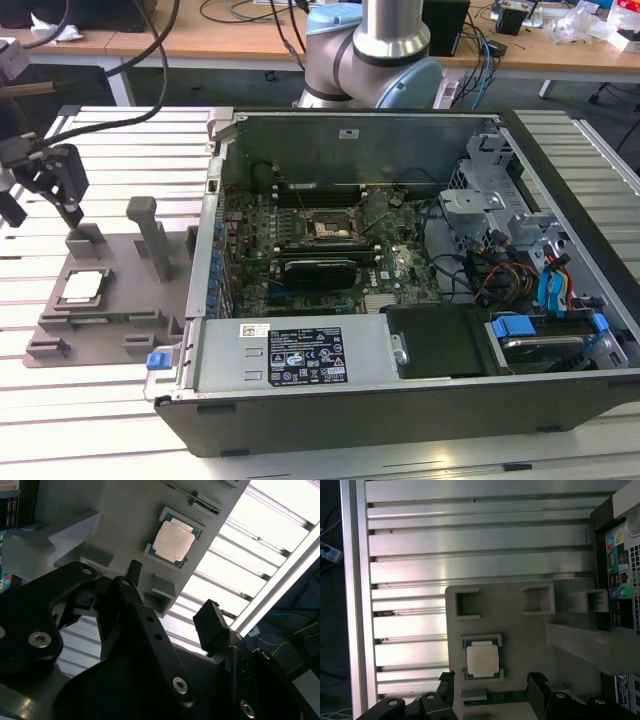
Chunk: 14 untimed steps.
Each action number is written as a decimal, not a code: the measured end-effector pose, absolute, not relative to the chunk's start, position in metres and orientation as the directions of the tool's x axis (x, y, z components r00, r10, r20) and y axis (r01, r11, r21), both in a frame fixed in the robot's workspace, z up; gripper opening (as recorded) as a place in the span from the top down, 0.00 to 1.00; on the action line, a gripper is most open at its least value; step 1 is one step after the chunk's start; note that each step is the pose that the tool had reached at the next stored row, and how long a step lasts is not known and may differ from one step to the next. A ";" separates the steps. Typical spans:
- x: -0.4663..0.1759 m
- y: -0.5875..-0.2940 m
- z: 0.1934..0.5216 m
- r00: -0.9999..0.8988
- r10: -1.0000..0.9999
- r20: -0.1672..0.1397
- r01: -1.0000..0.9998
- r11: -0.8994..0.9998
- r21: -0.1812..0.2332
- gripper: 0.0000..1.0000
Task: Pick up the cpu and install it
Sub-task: 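Pick up the cpu and move it towards the insertion slot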
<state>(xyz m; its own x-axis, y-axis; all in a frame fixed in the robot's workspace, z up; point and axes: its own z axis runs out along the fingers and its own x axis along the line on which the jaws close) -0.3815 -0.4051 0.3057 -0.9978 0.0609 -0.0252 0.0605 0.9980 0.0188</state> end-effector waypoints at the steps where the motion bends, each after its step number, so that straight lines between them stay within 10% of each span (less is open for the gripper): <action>1: -0.382 -0.407 0.304 -0.998 0.061 -0.025 0.060 0.998 0.019 0.31; 14: -0.382 -0.409 0.288 -0.998 0.061 -0.025 0.060 0.998 0.019 0.31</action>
